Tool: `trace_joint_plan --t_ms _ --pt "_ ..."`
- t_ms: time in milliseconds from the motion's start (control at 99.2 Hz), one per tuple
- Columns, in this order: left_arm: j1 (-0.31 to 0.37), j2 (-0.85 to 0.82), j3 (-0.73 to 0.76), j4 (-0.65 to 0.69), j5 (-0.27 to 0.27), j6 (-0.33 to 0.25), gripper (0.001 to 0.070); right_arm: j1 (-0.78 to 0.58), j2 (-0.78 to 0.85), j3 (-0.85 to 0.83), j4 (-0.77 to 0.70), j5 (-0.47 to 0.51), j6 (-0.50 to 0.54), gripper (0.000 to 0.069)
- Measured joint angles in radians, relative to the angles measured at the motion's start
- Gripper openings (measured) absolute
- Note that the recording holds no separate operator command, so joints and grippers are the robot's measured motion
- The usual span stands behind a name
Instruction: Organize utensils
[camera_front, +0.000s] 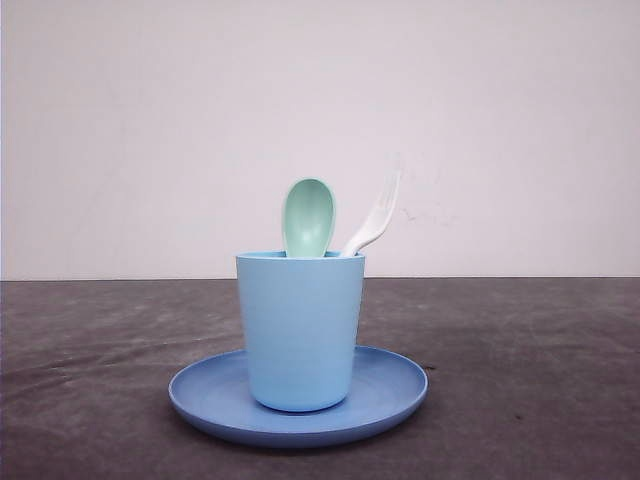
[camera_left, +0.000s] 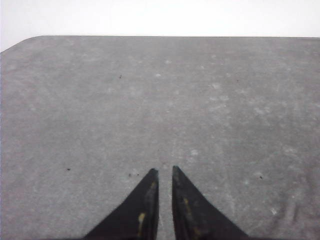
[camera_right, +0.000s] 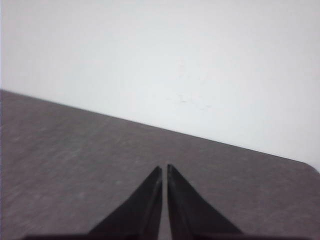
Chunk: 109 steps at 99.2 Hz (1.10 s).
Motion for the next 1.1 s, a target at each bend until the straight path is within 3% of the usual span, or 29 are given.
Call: trace_joint_plan --t_ms 202,363,766,978,1099 --pt "0.0 0.0 0.0 0.0 0.0 0.0 0.0024 -0.262 -0.053 -0.135 0.12 -0.187 -0.003 0.0017" --pt "0.0 0.0 0.0 0.0 0.0 0.0 0.0024 -0.376 -0.145 -0.32 0.232 -0.208 -0.005 0.0017" --pt "0.0 0.0 0.0 0.0 0.0 0.0 0.0024 -0.429 -0.501 -0.787 0.303 -0.209 0.002 0.0017" --pt "0.0 0.0 0.0 0.0 0.0 0.0 0.0024 -0.429 -0.619 -0.914 0.304 -0.209 0.02 0.0017" --pt "0.0 0.0 0.0 0.0 0.0 0.0 0.0024 -0.429 -0.662 -0.919 0.215 -0.208 0.03 0.0017"
